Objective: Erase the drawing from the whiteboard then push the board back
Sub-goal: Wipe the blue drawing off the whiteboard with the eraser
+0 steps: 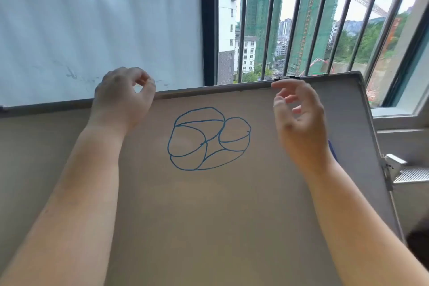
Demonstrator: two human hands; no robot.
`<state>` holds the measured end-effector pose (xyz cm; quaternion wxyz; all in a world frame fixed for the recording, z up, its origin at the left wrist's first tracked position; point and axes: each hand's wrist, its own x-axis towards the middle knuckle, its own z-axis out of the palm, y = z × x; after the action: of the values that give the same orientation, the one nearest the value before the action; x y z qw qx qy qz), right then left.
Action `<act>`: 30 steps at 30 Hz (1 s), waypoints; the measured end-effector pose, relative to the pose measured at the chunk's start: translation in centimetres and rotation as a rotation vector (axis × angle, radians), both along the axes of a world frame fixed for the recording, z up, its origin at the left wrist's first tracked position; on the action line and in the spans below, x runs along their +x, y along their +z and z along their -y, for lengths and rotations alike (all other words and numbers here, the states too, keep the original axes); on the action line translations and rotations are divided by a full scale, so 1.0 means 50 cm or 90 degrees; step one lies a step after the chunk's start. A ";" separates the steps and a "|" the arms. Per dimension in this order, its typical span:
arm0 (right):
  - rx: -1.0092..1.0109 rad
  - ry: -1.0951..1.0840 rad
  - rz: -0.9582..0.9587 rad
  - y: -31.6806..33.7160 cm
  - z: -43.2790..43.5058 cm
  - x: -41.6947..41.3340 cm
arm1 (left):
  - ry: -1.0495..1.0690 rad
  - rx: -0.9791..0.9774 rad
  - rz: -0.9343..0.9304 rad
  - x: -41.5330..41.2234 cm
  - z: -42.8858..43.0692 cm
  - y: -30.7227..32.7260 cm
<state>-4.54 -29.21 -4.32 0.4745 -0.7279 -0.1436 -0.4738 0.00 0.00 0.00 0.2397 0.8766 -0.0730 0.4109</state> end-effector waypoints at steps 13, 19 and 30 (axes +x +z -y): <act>0.037 -0.408 -0.371 -0.187 0.123 0.073 | 0.225 0.132 -0.024 0.052 0.008 -0.055; 0.091 -0.421 -0.453 -0.232 0.147 0.077 | 0.213 0.114 0.032 0.053 0.010 -0.062; -0.061 -0.294 -0.265 -0.194 0.050 0.074 | 0.232 0.083 0.076 0.055 0.010 -0.069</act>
<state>-0.84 -31.70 -14.01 0.3388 -0.8439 0.1038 -0.4027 2.74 -0.48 -3.47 0.0990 0.8630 0.0465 0.4933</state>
